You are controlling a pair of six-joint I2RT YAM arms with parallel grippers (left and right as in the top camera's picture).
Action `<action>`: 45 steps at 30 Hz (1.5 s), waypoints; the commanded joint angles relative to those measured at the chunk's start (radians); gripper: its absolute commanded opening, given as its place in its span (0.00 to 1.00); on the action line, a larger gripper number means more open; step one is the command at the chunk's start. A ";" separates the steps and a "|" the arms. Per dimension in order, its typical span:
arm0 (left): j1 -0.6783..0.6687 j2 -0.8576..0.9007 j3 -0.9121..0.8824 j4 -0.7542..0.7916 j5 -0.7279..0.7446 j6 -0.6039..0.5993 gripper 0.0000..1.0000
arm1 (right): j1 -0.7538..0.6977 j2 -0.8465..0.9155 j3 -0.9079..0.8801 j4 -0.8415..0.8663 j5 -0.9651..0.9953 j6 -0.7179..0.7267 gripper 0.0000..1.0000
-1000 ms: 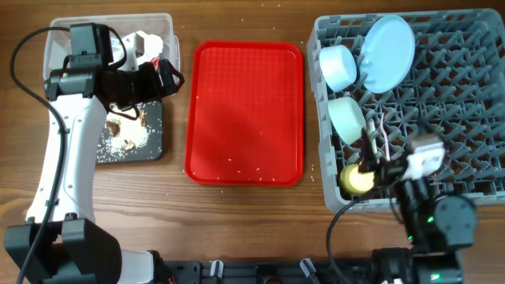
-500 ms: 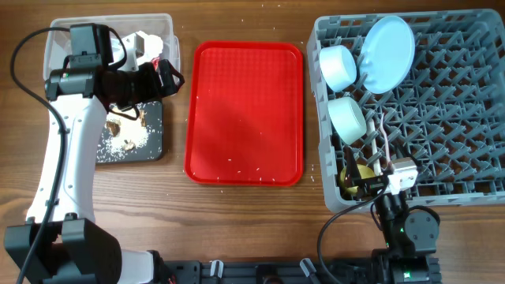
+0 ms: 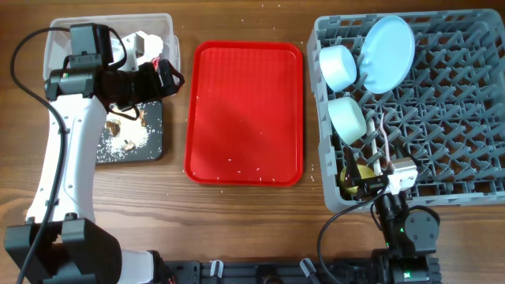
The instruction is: Sort waste into correct bins and load items into the dishwasher rack
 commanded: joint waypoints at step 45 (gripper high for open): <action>-0.063 -1.455 -1.400 1.044 -0.280 0.009 1.00 | 0.000 -0.008 -0.001 0.000 0.017 0.018 1.00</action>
